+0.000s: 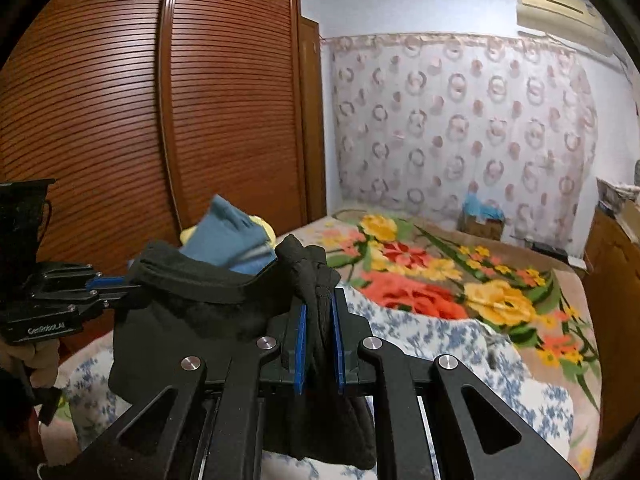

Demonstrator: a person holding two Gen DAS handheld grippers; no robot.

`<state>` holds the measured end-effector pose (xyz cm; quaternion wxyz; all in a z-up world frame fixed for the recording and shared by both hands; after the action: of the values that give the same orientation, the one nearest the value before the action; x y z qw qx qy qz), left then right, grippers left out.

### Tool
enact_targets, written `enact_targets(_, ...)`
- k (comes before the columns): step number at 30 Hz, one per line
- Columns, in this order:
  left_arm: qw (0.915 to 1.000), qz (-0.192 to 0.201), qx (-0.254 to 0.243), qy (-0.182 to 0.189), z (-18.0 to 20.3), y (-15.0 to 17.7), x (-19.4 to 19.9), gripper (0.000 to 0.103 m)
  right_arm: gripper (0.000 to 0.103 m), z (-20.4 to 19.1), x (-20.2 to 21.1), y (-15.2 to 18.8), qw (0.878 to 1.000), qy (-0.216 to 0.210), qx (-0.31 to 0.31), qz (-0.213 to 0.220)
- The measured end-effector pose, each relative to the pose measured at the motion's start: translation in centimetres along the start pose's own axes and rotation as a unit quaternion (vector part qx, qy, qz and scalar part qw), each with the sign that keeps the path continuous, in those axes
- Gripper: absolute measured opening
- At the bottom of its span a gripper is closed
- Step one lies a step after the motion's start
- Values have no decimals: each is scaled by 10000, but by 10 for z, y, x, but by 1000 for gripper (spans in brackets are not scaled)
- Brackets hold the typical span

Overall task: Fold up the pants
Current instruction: 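Regrasp the black pants with the left gripper while the right gripper holds them, then carry the folded black pants with both grippers onto the blue jeans stack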

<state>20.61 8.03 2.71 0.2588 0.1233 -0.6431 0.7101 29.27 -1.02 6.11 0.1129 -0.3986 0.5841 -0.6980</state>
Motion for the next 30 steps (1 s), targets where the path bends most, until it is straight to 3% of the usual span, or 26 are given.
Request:
enact_targets(7, 9993, 312, 75, -182, -26, -15, 22, 13, 11, -12, -32, -27, 9992, -108, 317, 208)
enact_targets(19, 9956, 657, 260, -612, -84, -30, 35, 13, 11, -29, -120, -60, 9974, -447, 509, 254)
enact_targets(26, 9908, 617, 662, -1007, -124, -13, 28, 13, 11, -54, -190, -63, 9929, -858, 827, 48)
enact_targets(30, 9885, 340, 938, -1139, -147, 7, 11, 13, 11, -62, -229, -60, 9910, -961, 903, -217)
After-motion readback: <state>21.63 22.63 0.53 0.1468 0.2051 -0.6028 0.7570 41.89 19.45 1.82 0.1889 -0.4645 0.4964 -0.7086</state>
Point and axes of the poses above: each gripper's, at about its wrist camera, not at the fingertips, and x roughly against the way its jaws point, z to its right, y to its underside, the point moved 7 cm from there along -x, roughly the way its jaws point, and after that the axes turned 6 degrees about y, right-handed, at the moved point
